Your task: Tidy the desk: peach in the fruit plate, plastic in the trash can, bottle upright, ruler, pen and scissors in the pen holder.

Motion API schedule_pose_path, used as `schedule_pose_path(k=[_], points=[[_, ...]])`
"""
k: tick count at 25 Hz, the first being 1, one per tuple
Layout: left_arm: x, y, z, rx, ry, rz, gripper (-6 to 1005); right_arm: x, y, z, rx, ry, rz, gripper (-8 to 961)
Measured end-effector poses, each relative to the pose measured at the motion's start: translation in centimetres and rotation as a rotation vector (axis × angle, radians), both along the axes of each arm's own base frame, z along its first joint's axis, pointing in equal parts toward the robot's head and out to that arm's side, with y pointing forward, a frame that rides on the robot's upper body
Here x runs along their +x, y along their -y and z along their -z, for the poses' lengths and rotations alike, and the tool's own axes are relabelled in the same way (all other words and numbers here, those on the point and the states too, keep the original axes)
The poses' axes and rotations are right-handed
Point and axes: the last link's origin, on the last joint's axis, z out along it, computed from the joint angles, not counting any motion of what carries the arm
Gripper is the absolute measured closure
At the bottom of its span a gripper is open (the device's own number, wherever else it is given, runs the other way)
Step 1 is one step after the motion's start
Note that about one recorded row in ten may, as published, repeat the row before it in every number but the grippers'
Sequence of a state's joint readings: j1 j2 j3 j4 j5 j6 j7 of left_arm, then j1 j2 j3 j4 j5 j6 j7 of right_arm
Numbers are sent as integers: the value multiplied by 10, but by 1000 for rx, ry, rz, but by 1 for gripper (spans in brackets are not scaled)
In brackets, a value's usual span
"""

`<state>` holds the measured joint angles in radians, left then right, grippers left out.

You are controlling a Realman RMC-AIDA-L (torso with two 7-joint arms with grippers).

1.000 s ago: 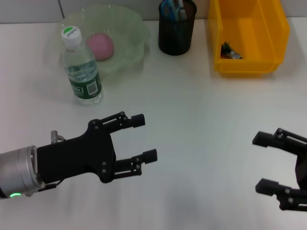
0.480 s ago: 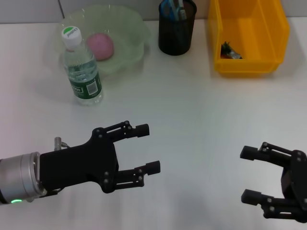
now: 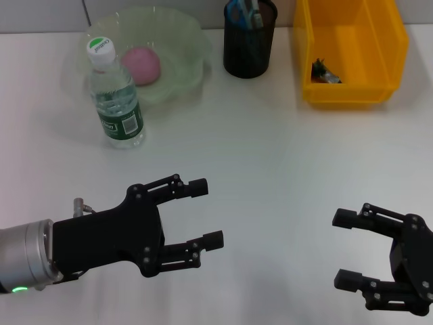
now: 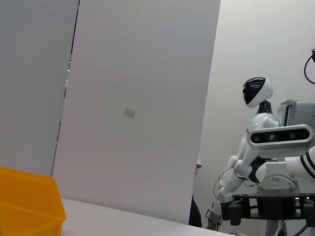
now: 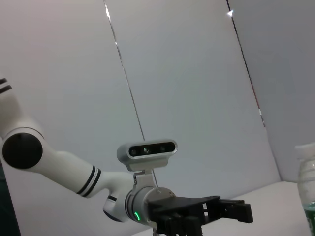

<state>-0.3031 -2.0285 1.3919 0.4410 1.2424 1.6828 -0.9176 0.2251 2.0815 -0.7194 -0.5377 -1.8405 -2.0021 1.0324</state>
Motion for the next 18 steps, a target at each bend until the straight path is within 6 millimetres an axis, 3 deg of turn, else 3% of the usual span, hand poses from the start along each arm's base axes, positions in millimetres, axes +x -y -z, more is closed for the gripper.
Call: schedule_pose_path(k=[18], points=[[0,0,0,1,-1,1,215,-2,-3,1,-3,-5,-4,133]])
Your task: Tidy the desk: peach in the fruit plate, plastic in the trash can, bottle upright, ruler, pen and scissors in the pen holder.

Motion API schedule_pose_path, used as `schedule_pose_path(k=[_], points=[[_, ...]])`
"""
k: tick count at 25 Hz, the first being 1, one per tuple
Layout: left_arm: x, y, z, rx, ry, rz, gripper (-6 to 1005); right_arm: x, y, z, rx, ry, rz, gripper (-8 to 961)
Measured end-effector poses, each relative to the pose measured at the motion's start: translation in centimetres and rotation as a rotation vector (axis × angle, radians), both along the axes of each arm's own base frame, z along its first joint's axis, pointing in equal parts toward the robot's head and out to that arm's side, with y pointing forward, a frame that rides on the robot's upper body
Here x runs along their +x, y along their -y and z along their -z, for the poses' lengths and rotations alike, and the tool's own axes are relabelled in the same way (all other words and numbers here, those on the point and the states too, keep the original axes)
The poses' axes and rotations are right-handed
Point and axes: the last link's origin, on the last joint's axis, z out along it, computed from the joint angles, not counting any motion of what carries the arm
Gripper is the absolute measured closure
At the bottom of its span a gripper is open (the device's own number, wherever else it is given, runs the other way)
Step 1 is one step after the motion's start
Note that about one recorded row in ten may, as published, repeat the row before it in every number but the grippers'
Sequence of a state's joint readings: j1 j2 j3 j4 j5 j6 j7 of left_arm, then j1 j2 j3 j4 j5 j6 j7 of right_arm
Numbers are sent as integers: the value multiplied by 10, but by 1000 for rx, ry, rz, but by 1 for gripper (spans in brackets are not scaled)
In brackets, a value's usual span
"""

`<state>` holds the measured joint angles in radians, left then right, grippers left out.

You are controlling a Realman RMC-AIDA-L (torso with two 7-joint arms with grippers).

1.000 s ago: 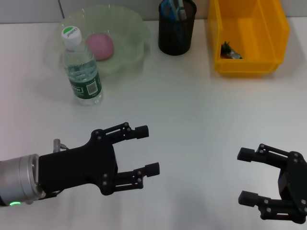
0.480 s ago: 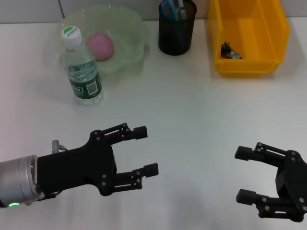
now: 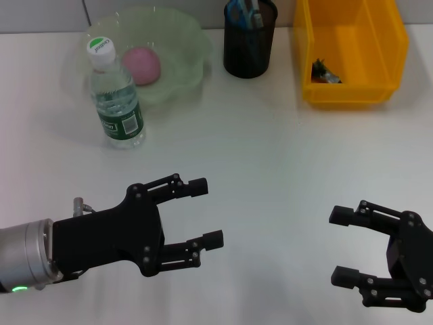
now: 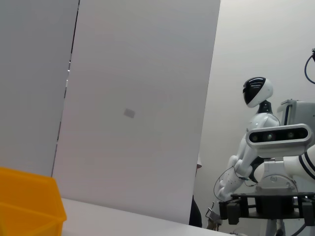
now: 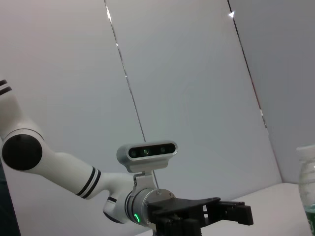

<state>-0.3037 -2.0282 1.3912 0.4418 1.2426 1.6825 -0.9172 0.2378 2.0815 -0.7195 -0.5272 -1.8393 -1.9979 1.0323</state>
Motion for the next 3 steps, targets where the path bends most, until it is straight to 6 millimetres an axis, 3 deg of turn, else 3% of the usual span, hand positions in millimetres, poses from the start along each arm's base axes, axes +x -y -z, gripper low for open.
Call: schedule_pose_path(k=[3], points=[[0,0,0,0,0,0,215,0,0,0,0,0,-1,133]])
